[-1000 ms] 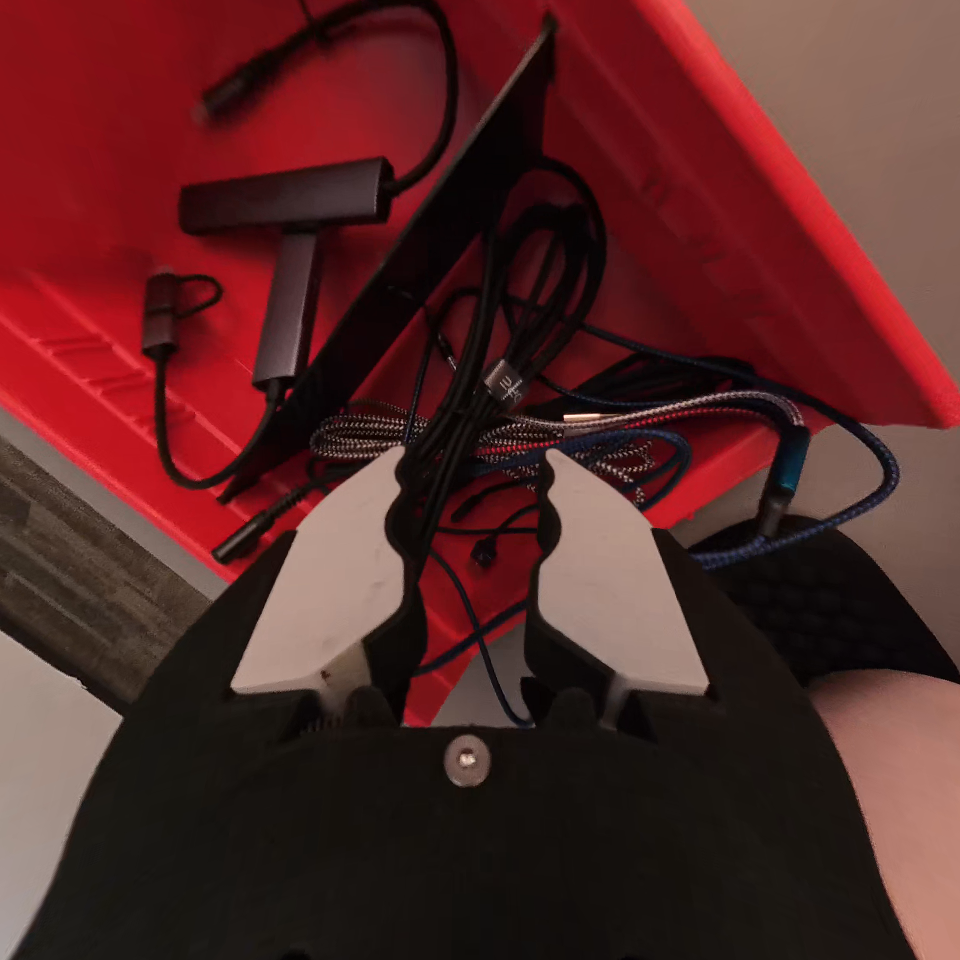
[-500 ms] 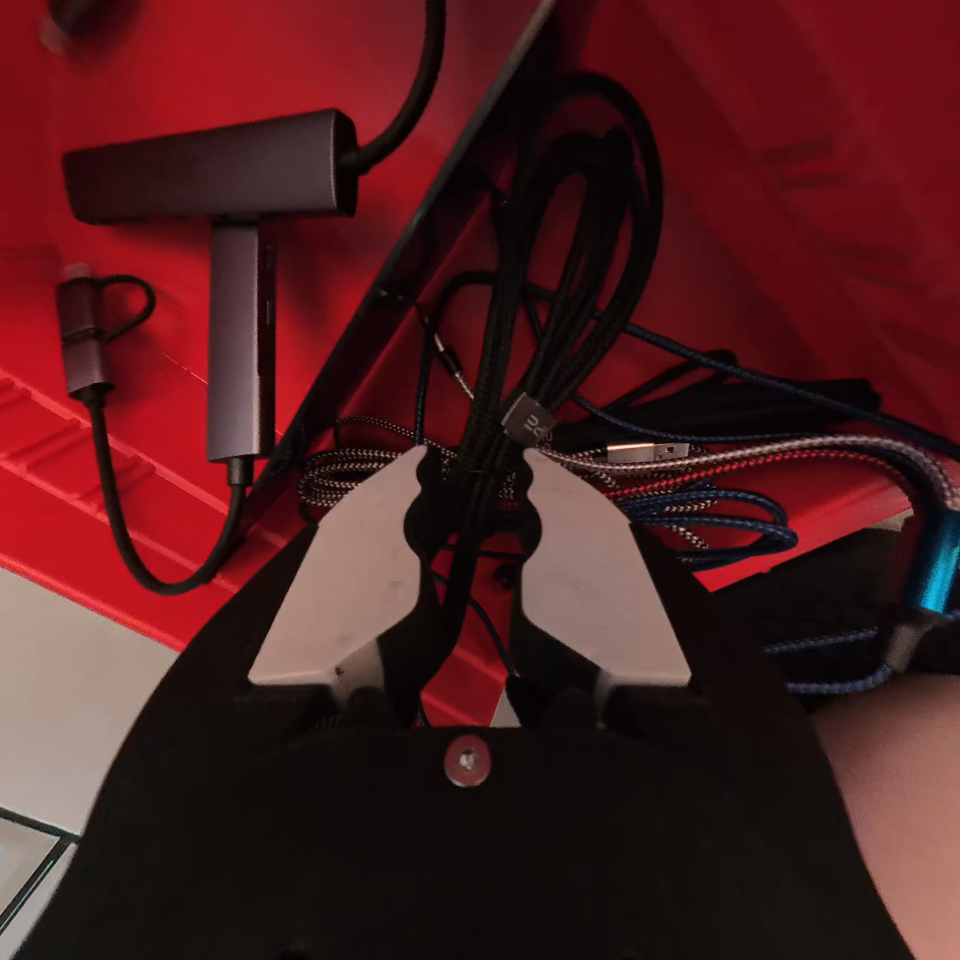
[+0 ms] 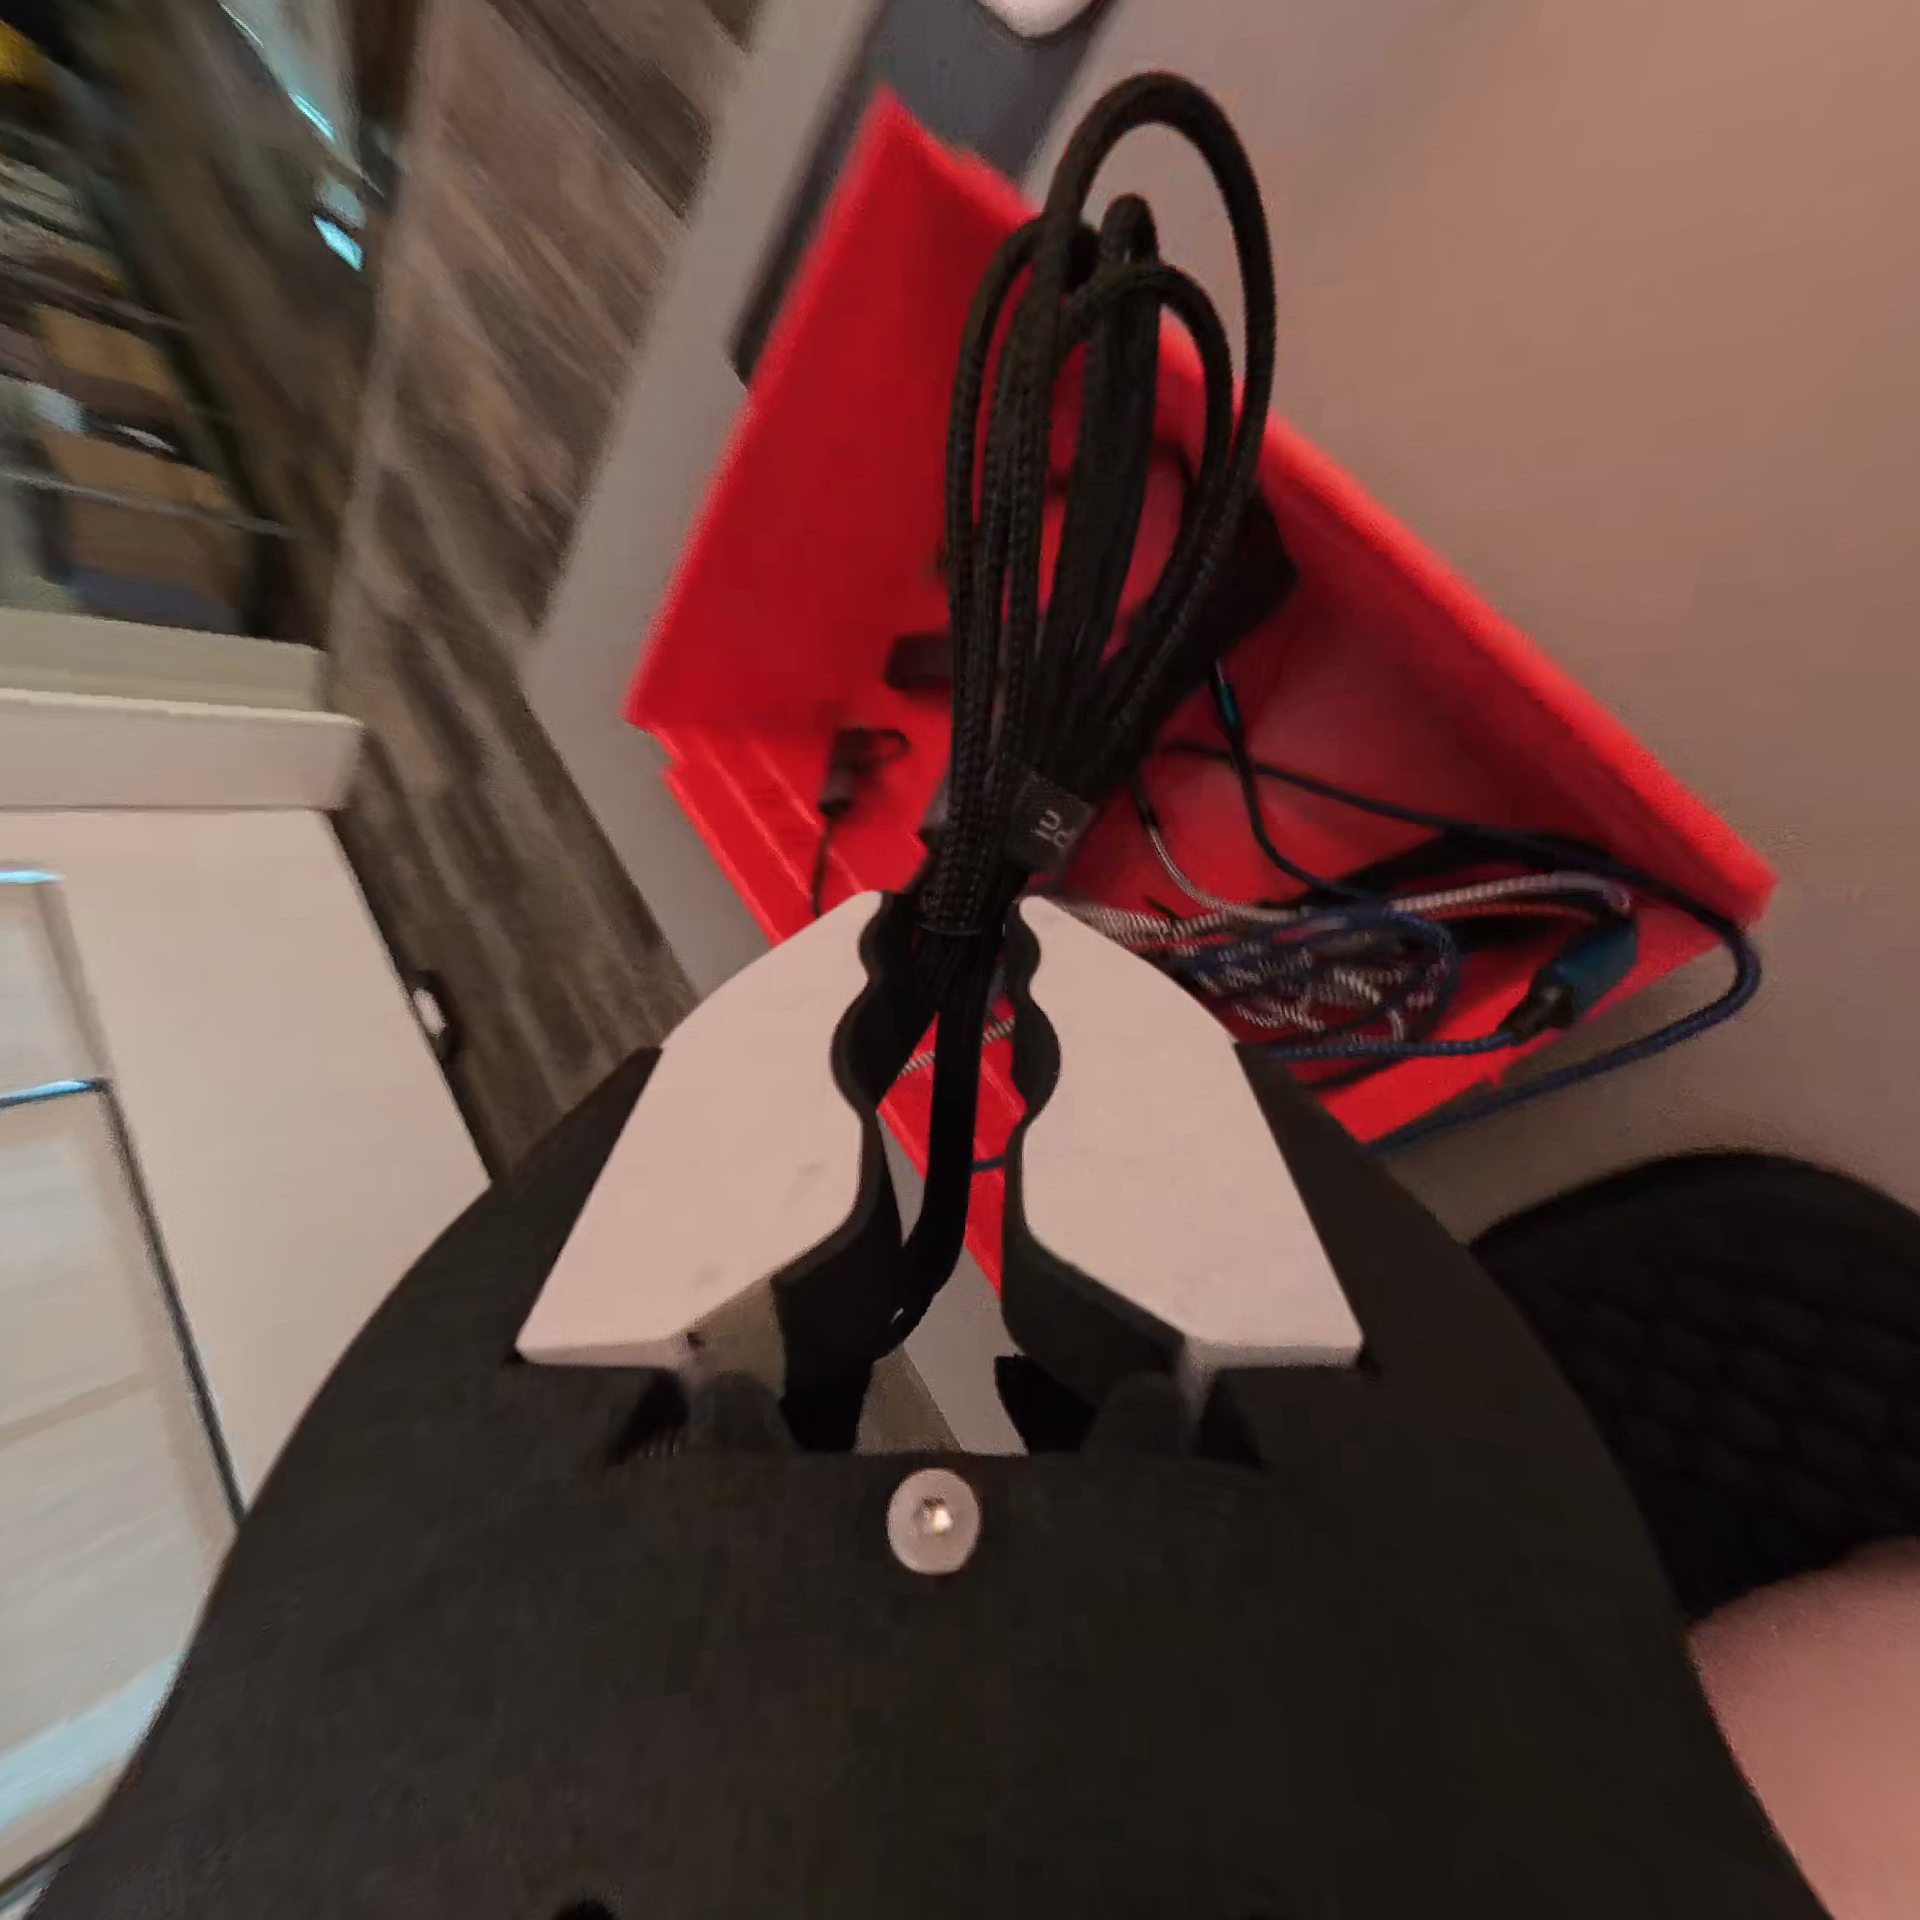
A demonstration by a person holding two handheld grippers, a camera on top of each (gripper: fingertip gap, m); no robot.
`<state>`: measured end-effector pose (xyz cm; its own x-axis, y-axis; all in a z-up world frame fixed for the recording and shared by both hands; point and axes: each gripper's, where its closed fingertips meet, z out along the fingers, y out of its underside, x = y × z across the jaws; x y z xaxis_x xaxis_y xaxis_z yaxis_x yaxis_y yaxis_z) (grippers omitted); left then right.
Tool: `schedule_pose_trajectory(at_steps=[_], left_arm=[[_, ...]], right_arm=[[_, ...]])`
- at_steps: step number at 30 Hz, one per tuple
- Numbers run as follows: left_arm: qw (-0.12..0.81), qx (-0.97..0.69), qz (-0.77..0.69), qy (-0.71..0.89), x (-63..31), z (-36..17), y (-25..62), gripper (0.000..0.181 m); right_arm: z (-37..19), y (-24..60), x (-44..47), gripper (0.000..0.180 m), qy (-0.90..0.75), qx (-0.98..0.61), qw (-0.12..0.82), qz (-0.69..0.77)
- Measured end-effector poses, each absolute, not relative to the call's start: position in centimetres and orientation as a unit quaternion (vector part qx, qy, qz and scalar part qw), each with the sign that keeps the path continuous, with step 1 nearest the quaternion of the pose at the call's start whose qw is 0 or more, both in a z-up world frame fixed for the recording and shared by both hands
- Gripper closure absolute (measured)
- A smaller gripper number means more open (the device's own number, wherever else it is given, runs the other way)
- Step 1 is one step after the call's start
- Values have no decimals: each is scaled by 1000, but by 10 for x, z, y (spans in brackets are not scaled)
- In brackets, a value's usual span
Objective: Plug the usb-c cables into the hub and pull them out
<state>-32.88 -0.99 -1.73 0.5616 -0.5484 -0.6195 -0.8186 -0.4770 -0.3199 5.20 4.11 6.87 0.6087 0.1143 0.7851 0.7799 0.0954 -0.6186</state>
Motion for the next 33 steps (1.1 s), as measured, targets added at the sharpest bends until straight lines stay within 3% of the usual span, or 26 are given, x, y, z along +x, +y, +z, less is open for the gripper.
schedule_pose_trajectory(at_steps=[4,7,15,21,28,31,33], left_arm=[[415,-761,199,457,-264,22,-17,163],[437,-721,130,523,-195,21,-33,163],[301,-710,18,636,-46,-98,-49,163],[182,-727,4,662,-35,-180,-51,163],[126,-748,-17,652,-38,-203,-58,161],[148,-756,-16,637,-41,-188,-50,145],[174,-759,-15,627,-51,-165,-45,145]], right_arm=[[73,40,58,105,-353,-621,647,-265],[83,36,77,106,-331,-623,649,-286],[122,6,146,105,-247,-634,680,-274],[135,-9,173,108,-211,-636,696,-257],[125,-2,165,106,-234,-644,677,-268],[122,-1,165,108,-240,-647,668,-278],[123,-2,166,108,-239,-647,670,-275]])
